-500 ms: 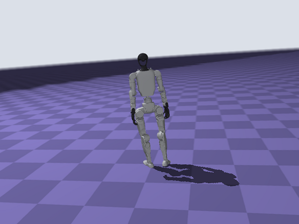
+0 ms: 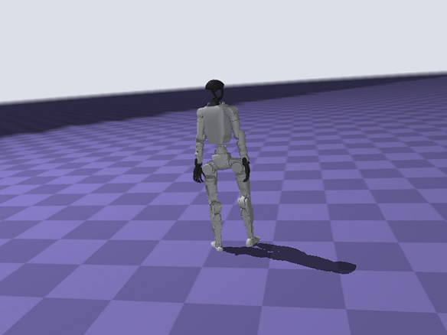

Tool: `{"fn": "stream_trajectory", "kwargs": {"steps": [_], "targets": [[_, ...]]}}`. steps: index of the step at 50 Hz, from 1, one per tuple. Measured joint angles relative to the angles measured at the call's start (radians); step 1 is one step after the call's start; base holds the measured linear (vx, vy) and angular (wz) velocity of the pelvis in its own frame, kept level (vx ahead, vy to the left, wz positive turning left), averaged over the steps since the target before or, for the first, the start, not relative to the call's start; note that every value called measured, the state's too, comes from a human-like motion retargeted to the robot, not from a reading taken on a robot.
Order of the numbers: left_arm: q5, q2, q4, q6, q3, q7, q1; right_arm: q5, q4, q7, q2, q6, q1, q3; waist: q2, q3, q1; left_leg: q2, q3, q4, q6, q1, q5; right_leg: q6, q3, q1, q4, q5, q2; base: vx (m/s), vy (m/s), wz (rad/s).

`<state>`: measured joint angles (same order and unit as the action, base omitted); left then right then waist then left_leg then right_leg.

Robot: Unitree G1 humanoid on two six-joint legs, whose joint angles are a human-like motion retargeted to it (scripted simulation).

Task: In place motions

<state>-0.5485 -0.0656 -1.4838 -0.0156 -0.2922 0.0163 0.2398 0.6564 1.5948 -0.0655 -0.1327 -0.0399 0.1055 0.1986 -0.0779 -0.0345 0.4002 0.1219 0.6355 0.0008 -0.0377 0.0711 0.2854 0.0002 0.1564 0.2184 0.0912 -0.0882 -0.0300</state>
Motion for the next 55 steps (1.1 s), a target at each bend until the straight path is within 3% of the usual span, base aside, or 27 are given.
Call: {"fn": "stream_trajectory", "kwargs": {"steps": [10,17,27,40,55], "targets": [[-0.022,0.019,-0.027,-0.029,0.077,-0.01,-0.002,0.054,-0.007,0.012,-0.008,0.017,0.033,0.012,-0.058,0.038,0.218,0.074,0.291,0.052,-0.059,0.095,0.058,-0.034,-0.177,0.054,-0.017,-0.029,0.077,-0.19,-0.02,-1.8],[-0.058,0.029,0.008,-0.021,0.087,0.0,-0.041,0.009,0.027,0.035,-0.017,0.033,0.006,0.048,-0.12,0.066,0.431,0.094,0.387,0.05,-0.083,0.117,0.062,-0.037,-0.193,0.078,-0.026,-0.028,0.116,-0.09,0.06,-1.02],[-0.029,0.052,0.082,0.032,0.107,-0.002,-0.072,-0.219,0.079,0.027,-0.019,0.036,-0.032,0.205,-0.127,0.065,0.482,0.068,0.43,0.064,-0.079,0.13,0.084,-0.018,-0.208,0.092,-0.028,-0.02,0.113,-0.06,0.03,-0.6],[-0.057,0.094,0.053,0.027,0.103,-0.005,-0.075,-0.207,0.081,0.021,-0.047,0.029,-0.026,0.176,-0.113,0.073,0.395,0.017,0.285,0.035,-0.027,0.092,0.061,-0.053,-0.141,0.056,-0.016,-0.02,0.086,0.01,0.02,0.51],[-0.026,0.013,0.035,0.016,0.136,0.005,-0.176,-0.177,0.105,0.018,-0.117,0.04,-0.107,0.258,-0.04,0.041,-0.001,-0.091,-0.168,0.052,0.061,-0.043,-0.048,-0.011,0.154,-0.134,-0.022,0.022,-0.073,0.12,0.08,2.03]]}}
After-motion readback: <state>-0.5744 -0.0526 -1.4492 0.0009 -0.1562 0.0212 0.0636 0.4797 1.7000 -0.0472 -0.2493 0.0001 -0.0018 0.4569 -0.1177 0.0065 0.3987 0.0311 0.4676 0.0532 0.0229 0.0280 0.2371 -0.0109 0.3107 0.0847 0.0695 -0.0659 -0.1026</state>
